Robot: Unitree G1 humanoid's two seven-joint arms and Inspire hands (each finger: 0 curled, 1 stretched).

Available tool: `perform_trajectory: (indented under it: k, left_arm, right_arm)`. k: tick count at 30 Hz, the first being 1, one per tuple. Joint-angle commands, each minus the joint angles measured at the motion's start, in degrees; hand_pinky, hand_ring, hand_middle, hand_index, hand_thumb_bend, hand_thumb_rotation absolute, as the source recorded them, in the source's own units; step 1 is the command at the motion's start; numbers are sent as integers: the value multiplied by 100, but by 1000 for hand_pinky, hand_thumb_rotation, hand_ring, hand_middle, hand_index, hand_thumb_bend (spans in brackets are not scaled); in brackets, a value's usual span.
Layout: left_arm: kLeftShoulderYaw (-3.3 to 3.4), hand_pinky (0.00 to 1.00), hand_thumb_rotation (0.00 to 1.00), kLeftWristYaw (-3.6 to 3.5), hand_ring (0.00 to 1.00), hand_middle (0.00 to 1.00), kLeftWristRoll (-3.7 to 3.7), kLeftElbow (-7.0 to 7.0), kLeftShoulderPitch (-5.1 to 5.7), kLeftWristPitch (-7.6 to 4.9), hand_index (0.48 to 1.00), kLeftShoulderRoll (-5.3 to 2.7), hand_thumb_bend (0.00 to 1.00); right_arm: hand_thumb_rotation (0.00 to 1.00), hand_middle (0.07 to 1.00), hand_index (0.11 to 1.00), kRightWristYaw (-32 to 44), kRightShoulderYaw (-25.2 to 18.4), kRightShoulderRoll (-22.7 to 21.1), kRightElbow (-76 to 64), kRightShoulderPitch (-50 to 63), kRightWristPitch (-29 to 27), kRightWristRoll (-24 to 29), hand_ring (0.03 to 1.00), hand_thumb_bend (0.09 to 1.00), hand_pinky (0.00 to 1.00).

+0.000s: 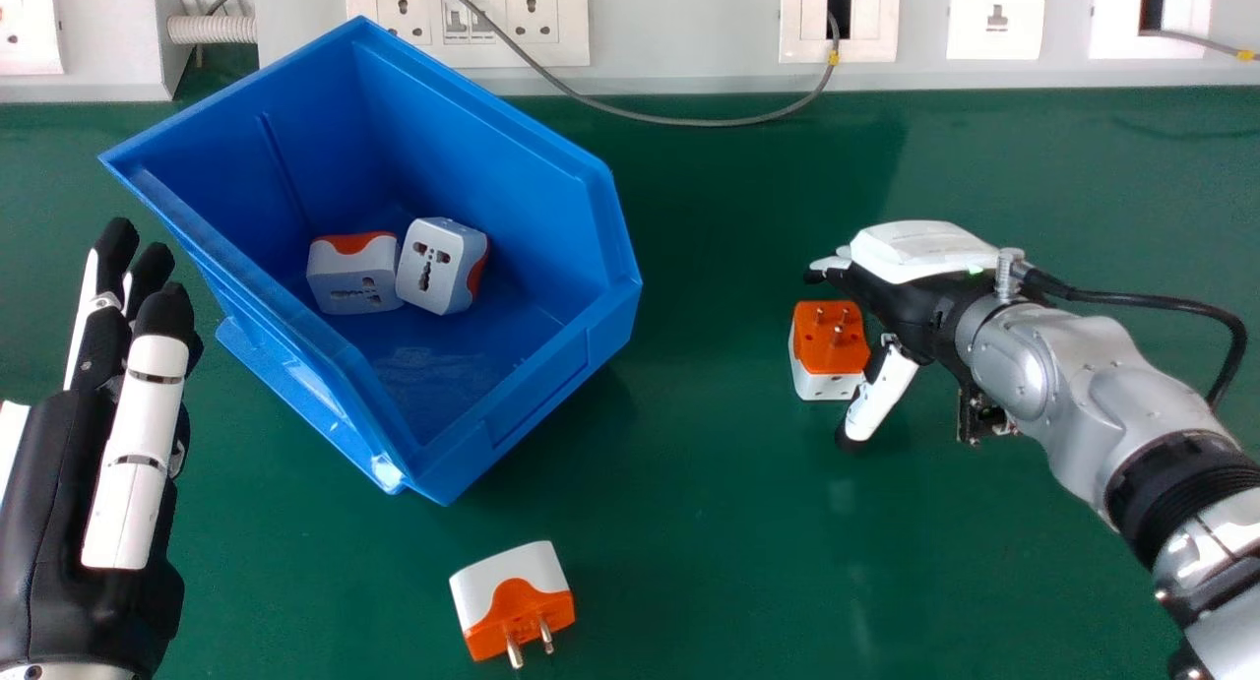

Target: Pick all objects and put in blue box

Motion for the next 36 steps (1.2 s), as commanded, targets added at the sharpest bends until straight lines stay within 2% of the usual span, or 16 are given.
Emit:
perform_trajectory:
  k: [1,8,18,32,36]
  left_arm:
    - [32,1000,834,25,1000,1000,36,-209,23,-16,1000,64,428]
    - [67,1000,836,17,1000,1000,23,-281,47,24,1000,86,437]
    - [30,1000,839,66,1000,1000,87,-418,57,136,1000,67,474]
    - [85,1000,842,53,1000,1000,52,-466,89,174,1000,60,479]
    - [79,1000,842,66,1000,1000,57,-488,102,183,1000,44,477]
  right_arm:
    - [214,939,886,-82,32,41,37,-297,-38,-25,931,772,799]
    - [228,932,877,-37,72,42,68,-346,-172,-13,924,778,787]
    - [217,895,843,-54,163,80,239,-458,-236,-36,895,777,763]
    - [202,889,837,-57,118,99,292,-475,-213,37,892,767,769]
    - [189,889,836,-97,113,114,324,-481,-182,43,891,754,767]
